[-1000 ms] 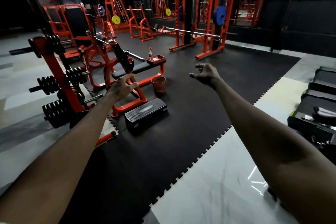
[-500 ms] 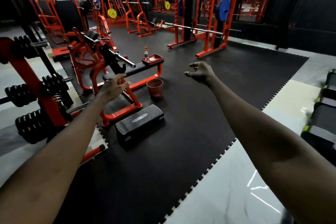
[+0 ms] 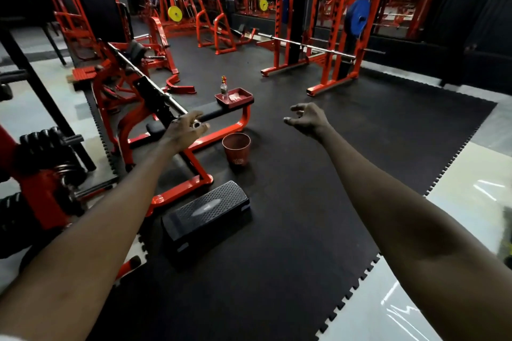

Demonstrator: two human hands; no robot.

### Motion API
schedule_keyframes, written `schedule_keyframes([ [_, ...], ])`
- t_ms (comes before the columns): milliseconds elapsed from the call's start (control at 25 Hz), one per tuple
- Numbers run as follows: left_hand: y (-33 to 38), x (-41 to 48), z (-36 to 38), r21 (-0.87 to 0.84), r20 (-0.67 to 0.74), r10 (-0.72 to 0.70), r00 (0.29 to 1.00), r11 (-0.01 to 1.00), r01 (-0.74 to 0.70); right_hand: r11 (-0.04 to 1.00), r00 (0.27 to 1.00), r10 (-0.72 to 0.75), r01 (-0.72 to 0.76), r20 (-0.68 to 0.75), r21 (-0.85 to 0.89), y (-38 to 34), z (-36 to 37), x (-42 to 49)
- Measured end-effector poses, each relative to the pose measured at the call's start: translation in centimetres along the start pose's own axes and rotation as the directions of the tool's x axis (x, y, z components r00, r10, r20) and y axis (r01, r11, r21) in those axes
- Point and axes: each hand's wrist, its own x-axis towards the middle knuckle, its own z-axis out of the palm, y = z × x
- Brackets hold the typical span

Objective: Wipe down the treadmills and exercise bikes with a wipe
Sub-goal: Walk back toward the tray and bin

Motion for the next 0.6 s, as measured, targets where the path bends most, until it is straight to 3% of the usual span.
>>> schedule_keyframes([
  [120,1.0,5.5,1.6,-0.005,0.089,-0.034,0.995,0.999,0.034,1.0,1.0,-0.005,0.005,0.003,0.028,1.3,0.7,7.3],
  [320,1.0,17.1,5.4,0.101,0.065,-0.011,0.998,0.995,0.004,0.999,0.999,-0.029,0.028,0.034,0.035,5.3,2.8,21.1],
  [600,0.2,33.9,10.5,0.085,0.04,-0.084,0.996,0.993,0.08,0.997,0.994,-0.073,0.07,0.076,0.039,10.2,4.0,40.0],
])
